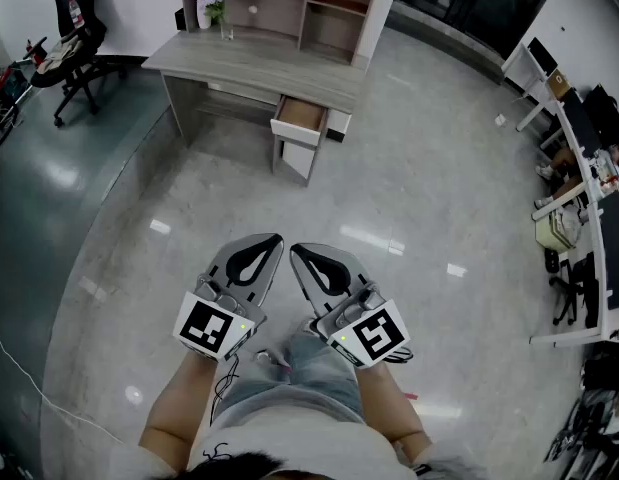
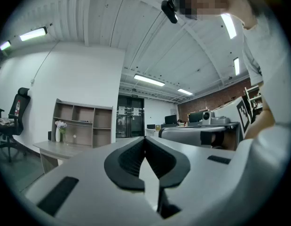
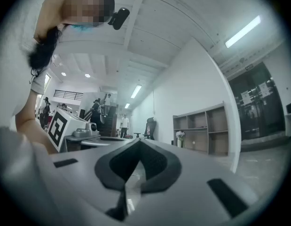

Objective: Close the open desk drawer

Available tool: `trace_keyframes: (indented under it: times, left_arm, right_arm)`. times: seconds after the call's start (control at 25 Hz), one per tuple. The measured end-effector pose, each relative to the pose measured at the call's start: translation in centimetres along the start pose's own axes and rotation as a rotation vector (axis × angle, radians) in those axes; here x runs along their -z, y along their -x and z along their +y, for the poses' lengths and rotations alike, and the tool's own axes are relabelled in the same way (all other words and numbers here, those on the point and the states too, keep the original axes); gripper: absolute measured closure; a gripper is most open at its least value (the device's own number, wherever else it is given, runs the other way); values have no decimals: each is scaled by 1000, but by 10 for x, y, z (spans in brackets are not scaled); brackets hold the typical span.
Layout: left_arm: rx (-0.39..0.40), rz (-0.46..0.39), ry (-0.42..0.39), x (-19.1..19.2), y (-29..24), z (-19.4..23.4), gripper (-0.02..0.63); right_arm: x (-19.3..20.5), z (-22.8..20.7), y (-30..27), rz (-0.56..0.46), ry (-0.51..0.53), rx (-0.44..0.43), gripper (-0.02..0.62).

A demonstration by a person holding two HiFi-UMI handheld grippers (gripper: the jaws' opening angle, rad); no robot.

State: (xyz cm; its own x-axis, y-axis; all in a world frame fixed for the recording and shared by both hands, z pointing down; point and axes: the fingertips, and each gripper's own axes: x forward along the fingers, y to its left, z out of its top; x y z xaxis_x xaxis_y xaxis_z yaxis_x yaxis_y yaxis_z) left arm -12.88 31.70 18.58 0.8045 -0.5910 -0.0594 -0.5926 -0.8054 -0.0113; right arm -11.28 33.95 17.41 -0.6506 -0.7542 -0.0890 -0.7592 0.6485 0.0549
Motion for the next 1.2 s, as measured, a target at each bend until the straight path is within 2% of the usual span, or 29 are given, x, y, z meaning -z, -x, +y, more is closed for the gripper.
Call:
trace_keyframes:
  times: [0.52, 0.8, 1.04, 1.2]
  left_arm:
    - [20, -19, -4, -8, 19, 0, 595]
    - [43, -27, -9, -13, 31, 1, 595]
    - [101, -34, 21, -9, 27, -3, 595]
    - [153, -51, 37, -10, 14, -1, 595]
  right_arm:
    - [-6, 20, -2, 4, 27, 11, 588]
    - [-20, 28, 2, -53, -5, 0, 588]
    - [-27, 22, 9, -90, -43, -37, 588]
    - [-21, 1, 0, -82, 2, -20, 588]
